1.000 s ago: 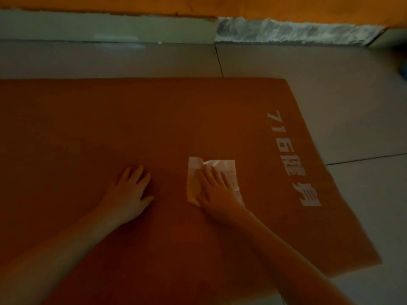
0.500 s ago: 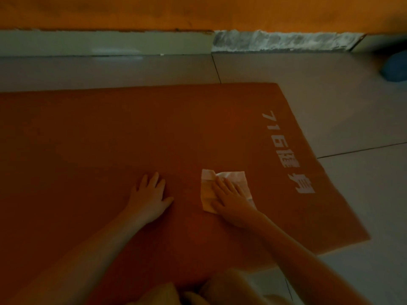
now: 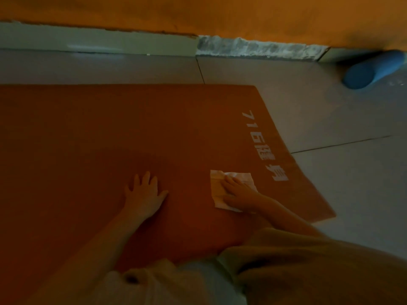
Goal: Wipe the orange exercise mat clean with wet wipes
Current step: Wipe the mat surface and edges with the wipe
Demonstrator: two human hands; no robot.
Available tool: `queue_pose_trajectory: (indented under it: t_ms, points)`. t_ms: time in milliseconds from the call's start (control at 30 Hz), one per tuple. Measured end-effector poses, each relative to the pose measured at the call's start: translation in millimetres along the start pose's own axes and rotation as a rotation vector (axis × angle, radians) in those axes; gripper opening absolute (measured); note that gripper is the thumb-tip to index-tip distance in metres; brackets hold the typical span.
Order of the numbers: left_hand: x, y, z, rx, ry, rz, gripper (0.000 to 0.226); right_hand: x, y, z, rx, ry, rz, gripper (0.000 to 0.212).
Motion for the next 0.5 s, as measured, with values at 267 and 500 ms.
queue_pose_trajectory:
  t_ms: [267, 500]
  points:
    - [-30, 11, -6, -0.134, -0.065, -0.158, 0.073, -9, -23, 20, -0.052, 0.059, -0.152, 0.06]
    - [-71, 31, -6, -0.172, 0.042, -0.035, 0.069, -87, -37, 12, -0.1, 0.088, -0.032, 0.071]
Point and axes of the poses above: each hand's wrist, its own y-axis towards the middle knuckle, its own z-axis out of the palm, x = y × z, the point moved 5 cm from there along y, towards the middle knuckle, and after that the axes turned 12 degrees about y, right-handed, at the moved point
